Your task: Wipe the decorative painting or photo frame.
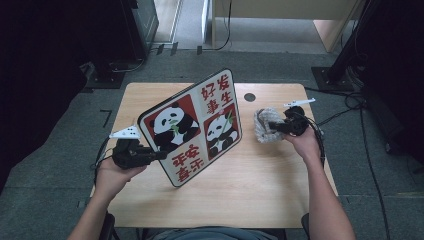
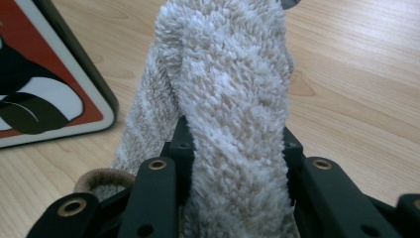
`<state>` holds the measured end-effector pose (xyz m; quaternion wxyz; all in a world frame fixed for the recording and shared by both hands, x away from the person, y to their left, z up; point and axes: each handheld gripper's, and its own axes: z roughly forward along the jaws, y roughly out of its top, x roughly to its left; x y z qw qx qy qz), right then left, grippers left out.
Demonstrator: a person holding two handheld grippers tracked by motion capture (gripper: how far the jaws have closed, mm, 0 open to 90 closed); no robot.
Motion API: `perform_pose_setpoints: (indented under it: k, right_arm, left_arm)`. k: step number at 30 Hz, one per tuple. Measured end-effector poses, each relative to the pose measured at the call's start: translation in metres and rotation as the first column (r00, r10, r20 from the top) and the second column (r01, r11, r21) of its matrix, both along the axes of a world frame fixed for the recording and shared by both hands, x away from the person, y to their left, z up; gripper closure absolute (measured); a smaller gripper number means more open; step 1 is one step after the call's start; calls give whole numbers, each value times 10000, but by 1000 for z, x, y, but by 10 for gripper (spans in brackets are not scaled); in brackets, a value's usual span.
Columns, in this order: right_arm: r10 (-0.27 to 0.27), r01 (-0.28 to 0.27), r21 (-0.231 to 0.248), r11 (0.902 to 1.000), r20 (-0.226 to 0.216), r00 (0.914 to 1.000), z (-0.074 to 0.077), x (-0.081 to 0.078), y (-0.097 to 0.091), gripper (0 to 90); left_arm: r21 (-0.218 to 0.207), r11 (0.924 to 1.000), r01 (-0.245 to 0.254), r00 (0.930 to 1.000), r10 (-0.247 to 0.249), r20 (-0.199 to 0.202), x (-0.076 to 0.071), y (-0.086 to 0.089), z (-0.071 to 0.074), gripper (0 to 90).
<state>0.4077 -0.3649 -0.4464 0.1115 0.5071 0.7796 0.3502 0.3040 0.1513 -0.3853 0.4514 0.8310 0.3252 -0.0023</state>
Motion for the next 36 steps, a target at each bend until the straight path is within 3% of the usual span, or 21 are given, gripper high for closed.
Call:
perform_pose_setpoints:
  k: [9, 11, 24, 29, 36]
  right_arm:
    - [325, -326, 28, 9995, 142, 9994, 24, -6, 12, 645]
    - [373, -371, -55, 9993, 383, 9986, 30, -7, 15, 645]
    - [772, -783, 314, 9964, 335, 9965, 61, -13, 29, 645]
    - [1159, -1171, 201, 9929, 520, 9919, 78, -14, 39, 644]
    - [1765, -1780, 57, 9840, 1023, 9790, 107, -14, 49, 642]
  left_arm:
    - [-36, 10000, 1, 10000, -1, -21, 0, 0, 0, 785]
    - [-38, 10000, -4, 10000, 4, -5, 0, 0, 0, 785]
    - [-146, 9999, 19, 10000, -18, 32, 0, 1, -1, 783]
    - [-251, 9997, 50, 10000, -51, -8, 1, 2, -2, 781]
    - [-241, 9997, 33, 10000, -32, 30, 1, 2, -2, 781]
